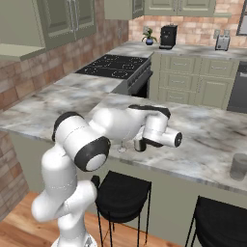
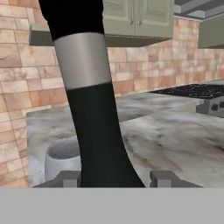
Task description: There is a wine glass and glass cup on the dining counter. Place the wine bottle next to the wine glass and the juice bottle next to the glass cup.
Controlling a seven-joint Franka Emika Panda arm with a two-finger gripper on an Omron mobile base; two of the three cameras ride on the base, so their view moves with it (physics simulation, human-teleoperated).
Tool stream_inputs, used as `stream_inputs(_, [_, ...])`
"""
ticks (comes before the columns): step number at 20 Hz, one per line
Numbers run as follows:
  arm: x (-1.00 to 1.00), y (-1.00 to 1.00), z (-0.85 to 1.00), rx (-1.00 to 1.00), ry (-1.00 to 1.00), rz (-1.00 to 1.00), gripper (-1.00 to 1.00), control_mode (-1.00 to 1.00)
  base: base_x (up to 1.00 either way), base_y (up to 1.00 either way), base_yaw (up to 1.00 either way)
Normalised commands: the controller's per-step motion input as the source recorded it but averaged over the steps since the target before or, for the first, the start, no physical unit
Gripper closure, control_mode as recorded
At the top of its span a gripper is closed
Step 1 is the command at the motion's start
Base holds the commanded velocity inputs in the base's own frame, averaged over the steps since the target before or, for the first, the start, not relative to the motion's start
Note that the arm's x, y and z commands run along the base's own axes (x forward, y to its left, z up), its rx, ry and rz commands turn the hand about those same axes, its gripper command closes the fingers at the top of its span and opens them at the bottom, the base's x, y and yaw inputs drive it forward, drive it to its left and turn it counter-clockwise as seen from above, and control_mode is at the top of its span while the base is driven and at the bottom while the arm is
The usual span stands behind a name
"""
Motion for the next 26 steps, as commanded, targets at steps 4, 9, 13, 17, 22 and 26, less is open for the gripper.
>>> stream_inputs(4, [0.01, -0.11, -0.24, 0.10, 0.00, 0.00, 1.00, -1.00, 0.00, 0.00, 0.00])
stream_inputs(9, [0.01, -0.02, -0.24, 0.09, 0.00, 0.00, 1.00, -1.00, 0.00, 0.00, 0.00])
stream_inputs(13, [0.15, 0.00, -0.23, 0.04, 0.00, 0.00, 1.00, -1.00, 0.00, 0.00, 0.00])
stream_inputs(17, [0.27, 0.00, -0.20, 0.00, -0.01, 0.00, 1.00, -1.00, 0.00, 0.00, 0.00])
stream_inputs(22, [0.31, 0.00, -0.21, -0.03, -0.06, 0.00, 1.00, -1.00, 0.00, 0.00, 0.00])
stream_inputs(26, [0.05, 0.05, -0.35, -0.03, -0.14, 0.00, 1.00, -1.00, 0.00, 0.00, 0.00])
